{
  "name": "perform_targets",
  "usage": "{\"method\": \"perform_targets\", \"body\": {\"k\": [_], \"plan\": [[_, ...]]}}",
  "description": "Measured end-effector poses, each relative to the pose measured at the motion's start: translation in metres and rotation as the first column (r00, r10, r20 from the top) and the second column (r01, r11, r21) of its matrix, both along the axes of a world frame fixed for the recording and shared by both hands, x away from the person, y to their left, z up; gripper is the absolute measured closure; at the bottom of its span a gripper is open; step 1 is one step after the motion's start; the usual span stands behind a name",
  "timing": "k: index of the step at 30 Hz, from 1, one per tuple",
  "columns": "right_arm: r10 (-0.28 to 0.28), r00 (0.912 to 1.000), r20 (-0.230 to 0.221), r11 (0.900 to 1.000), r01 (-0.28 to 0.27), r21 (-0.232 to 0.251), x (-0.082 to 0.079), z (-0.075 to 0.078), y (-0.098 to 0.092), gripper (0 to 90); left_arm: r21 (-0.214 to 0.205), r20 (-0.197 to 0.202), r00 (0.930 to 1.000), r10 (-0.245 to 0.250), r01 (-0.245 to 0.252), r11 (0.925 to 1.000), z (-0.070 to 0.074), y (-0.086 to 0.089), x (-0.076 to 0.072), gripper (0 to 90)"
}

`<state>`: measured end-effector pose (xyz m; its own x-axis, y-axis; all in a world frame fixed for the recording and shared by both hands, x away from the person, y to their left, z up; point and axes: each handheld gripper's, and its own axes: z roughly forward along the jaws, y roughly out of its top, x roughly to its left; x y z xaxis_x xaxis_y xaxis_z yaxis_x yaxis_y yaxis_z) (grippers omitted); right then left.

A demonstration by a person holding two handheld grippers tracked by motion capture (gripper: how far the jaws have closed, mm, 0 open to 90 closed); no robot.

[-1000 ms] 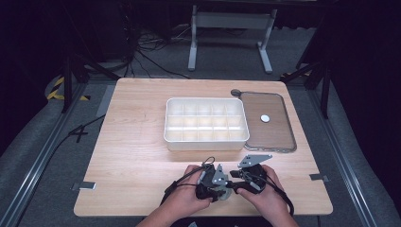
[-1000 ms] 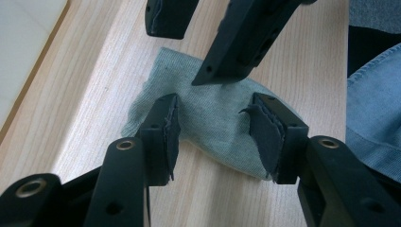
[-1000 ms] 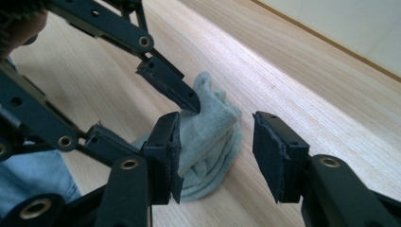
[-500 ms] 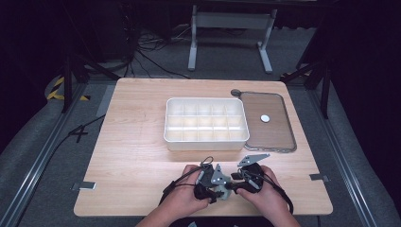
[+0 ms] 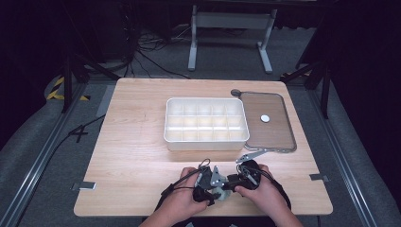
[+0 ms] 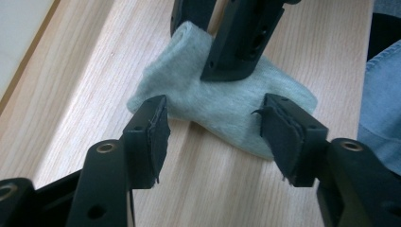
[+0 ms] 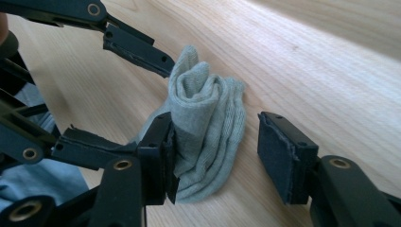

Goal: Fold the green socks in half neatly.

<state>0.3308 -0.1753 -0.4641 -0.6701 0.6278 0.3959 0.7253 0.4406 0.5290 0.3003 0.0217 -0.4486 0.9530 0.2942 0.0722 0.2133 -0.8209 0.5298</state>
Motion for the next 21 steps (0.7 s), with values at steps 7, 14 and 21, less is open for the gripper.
{"method": "perform_targets", "body": {"k": [7,14,21], "plan": [[0.015,0.9987,-0.050,0.9993,-0.013,0.037,0.001,-0.001,0.003,64.6,-0.013,-0.013,0.9998,0.012,-0.012,0.9998,-0.001,0.003,0.000,41.7],[0.055,0.9982,0.026,0.9981,-0.054,-0.031,-0.005,0.009,0.011,74.5,-0.057,-0.053,0.9982,0.028,-0.032,0.9979,0.000,0.011,0.005,43.6],[0.055,0.9941,0.093,0.9982,-0.053,-0.030,-0.006,0.020,0.006,76.0,-0.117,-0.049,0.9954,0.083,-0.088,0.9892,0.011,0.028,0.013,41.9]]}}
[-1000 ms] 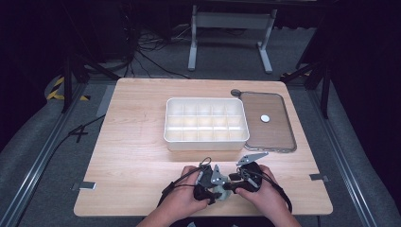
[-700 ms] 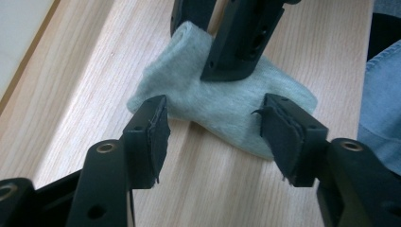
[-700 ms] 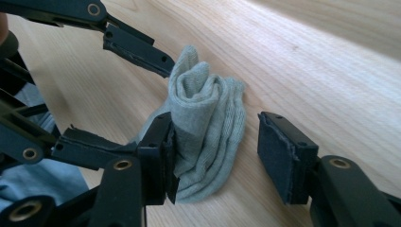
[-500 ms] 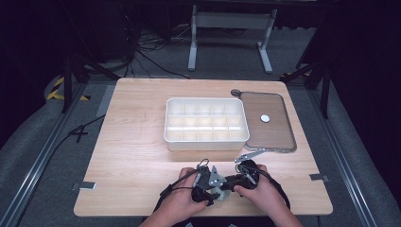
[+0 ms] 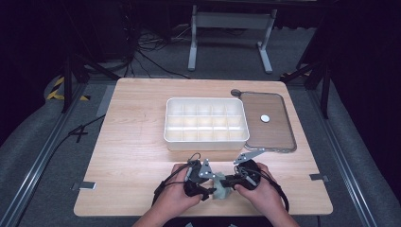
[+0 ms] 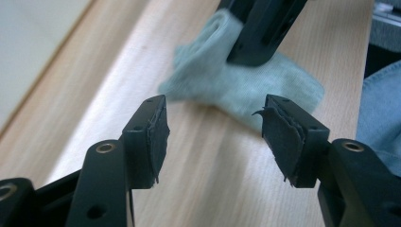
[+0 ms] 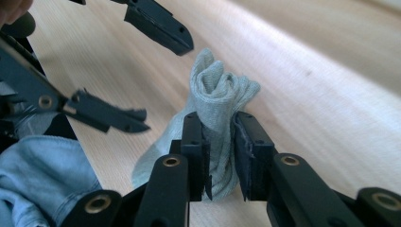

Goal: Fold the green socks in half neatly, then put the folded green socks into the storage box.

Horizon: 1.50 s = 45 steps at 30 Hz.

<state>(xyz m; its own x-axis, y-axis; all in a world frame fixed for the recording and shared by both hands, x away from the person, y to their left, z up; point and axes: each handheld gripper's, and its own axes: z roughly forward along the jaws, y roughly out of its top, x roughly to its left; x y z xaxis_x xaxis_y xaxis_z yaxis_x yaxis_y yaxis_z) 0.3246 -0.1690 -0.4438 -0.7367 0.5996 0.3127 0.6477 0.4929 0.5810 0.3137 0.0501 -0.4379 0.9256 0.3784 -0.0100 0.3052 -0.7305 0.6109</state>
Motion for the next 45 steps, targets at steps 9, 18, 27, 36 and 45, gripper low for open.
{"method": "perform_targets", "body": {"k": [9,18,27,36,45], "plan": [[-0.022,0.9925,0.120,0.9998,0.021,0.007,-0.001,0.026,-0.007,76.0,-0.025,-0.013,0.9953,0.096,-0.096,0.9950,0.010,0.024,0.011,40.7],[-0.035,0.9846,0.171,0.9991,0.038,-0.017,0.004,0.043,-0.010,76.0,-0.043,-0.047,0.9801,0.193,-0.195,0.9799,0.014,0.046,0.020,40.1],[-0.043,0.9745,0.220,0.9966,0.057,-0.060,0.016,0.066,-0.012,75.8,-0.040,-0.048,0.9782,0.202,-0.204,0.9781,0.015,0.050,0.021,40.1],[-0.058,0.9644,0.258,0.9945,0.079,-0.069,0.027,0.081,-0.016,75.7,-0.045,-0.049,0.9767,0.209,-0.211,0.9764,0.016,0.052,0.022,40.1],[-0.077,0.9575,0.278,0.9925,0.100,-0.070,0.040,0.091,-0.024,75.6,-0.044,-0.056,0.9755,0.213,-0.215,0.9756,0.018,0.054,0.023,40.1]]}}
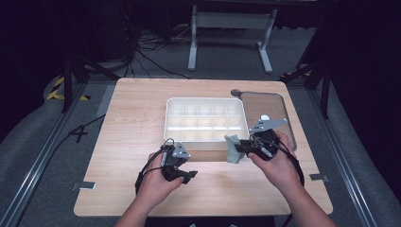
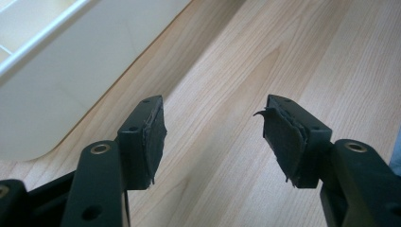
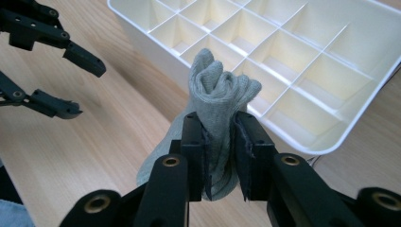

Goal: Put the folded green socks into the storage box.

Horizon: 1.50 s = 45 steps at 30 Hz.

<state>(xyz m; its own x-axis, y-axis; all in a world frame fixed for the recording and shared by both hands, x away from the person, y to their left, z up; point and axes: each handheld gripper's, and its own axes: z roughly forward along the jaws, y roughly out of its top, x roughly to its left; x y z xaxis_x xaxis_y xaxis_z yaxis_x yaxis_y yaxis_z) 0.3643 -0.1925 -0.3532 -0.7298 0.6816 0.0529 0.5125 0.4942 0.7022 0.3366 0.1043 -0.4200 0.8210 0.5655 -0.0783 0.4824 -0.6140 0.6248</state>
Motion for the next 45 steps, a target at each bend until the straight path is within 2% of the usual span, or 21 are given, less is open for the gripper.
{"method": "perform_targets", "body": {"k": [2,12,30,35,38,41,45], "plan": [[-0.003,1.0000,0.007,1.0000,0.003,-0.007,0.004,0.002,-0.002,75.6,-0.001,-0.008,1.0000,0.003,-0.003,1.0000,0.000,0.001,0.000,40.1],[-0.034,0.9992,0.021,0.9993,0.034,-0.018,0.027,0.010,-0.014,75.4,-0.005,0.000,0.9998,0.018,-0.018,0.9998,0.002,0.008,-0.001,40.3],[-0.036,0.9974,0.063,0.9980,0.039,-0.049,0.067,0.025,-0.020,75.3,-0.005,0.007,0.9981,0.061,-0.061,0.9981,0.005,0.027,-0.007,40.3],[-0.020,0.9984,0.054,0.9968,0.024,-0.076,0.077,0.024,-0.017,75.2,-0.002,0.007,0.9980,0.063,-0.063,0.9980,0.006,0.029,-0.007,40.3],[0.002,0.9995,0.033,0.9957,0.001,-0.092,0.083,0.023,-0.014,75.1,0.006,0.003,0.9986,0.052,-0.052,0.9986,0.004,0.025,-0.007,40.2],[0.003,0.9994,0.035,0.9939,0.001,-0.111,0.086,0.020,-0.011,75.1,0.005,0.001,0.9989,0.047,-0.047,0.9989,0.004,0.022,-0.007,40.2],[0.004,0.9997,0.025,0.9864,0.000,-0.165,0.090,0.012,-0.006,75.1,0.000,0.001,0.9989,0.048,-0.048,0.9989,0.004,0.022,-0.006,40.2]]}}
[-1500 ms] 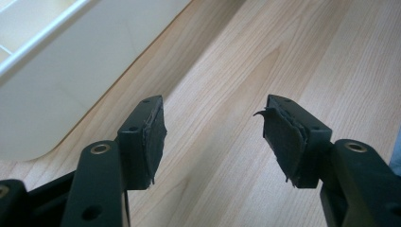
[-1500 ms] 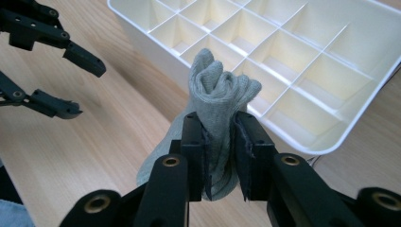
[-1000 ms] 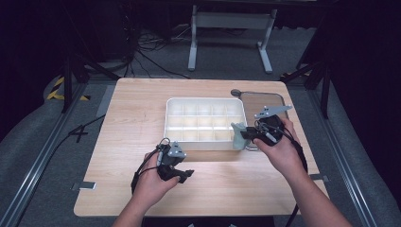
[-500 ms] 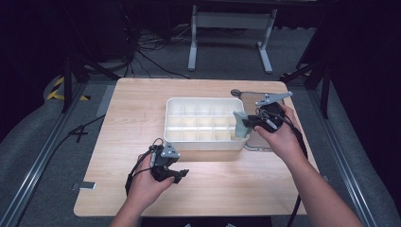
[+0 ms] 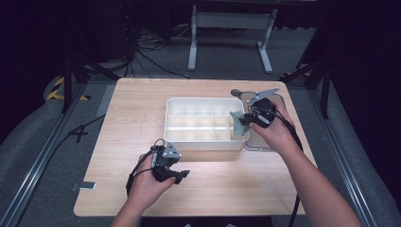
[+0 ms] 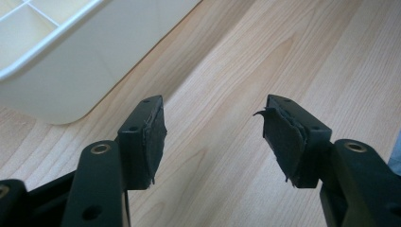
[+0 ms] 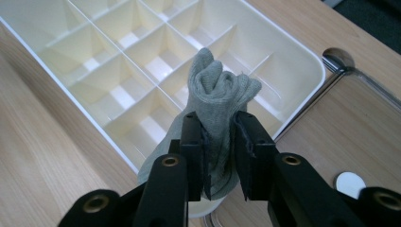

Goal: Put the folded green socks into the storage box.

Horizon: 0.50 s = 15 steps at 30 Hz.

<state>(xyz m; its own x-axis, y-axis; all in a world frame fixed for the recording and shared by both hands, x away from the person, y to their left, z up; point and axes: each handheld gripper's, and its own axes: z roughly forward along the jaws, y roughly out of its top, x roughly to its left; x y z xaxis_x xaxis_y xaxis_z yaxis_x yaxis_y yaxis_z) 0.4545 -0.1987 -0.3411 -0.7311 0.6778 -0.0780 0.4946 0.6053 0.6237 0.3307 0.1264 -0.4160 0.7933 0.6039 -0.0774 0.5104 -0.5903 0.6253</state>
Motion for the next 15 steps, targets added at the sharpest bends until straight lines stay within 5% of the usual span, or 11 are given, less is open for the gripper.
{"method": "perform_targets", "body": {"k": [15], "plan": [[0.041,0.9987,-0.029,0.9871,-0.045,-0.153,0.008,-0.040,0.015,75.1,0.008,-0.004,1.0000,-0.008,0.008,0.9999,-0.002,-0.002,0.001,39.1]]}}
